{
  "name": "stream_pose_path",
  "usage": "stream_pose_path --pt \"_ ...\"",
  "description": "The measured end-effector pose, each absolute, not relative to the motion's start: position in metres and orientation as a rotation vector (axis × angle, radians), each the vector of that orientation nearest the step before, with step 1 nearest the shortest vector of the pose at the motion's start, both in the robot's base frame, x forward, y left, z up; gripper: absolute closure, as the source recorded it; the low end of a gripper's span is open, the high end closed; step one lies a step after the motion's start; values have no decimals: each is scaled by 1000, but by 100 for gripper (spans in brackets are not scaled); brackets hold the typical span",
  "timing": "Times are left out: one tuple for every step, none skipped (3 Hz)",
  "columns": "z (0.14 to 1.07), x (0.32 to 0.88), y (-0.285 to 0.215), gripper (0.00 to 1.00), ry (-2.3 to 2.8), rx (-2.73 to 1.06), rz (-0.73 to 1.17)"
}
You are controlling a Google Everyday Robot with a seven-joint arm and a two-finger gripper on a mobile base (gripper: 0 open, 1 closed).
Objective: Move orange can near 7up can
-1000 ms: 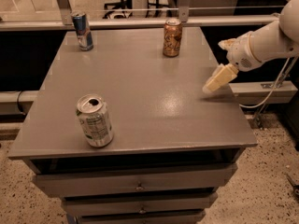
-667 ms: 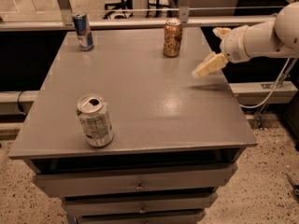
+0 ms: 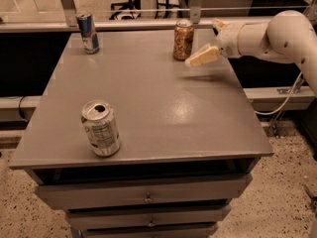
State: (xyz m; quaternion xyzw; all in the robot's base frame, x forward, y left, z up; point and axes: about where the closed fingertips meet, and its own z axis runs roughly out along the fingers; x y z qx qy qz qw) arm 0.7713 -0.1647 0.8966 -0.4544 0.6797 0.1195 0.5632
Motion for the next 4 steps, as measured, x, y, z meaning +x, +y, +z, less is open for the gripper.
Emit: stream_pose_path --pt "885 804 -152 0 1600 -984 291" --pt "883 818 -145 0 1611 -934 318" --pt "882 815 -142 16 1617 -839 458" --pt "885 806 -129 47 1579 -758 653"
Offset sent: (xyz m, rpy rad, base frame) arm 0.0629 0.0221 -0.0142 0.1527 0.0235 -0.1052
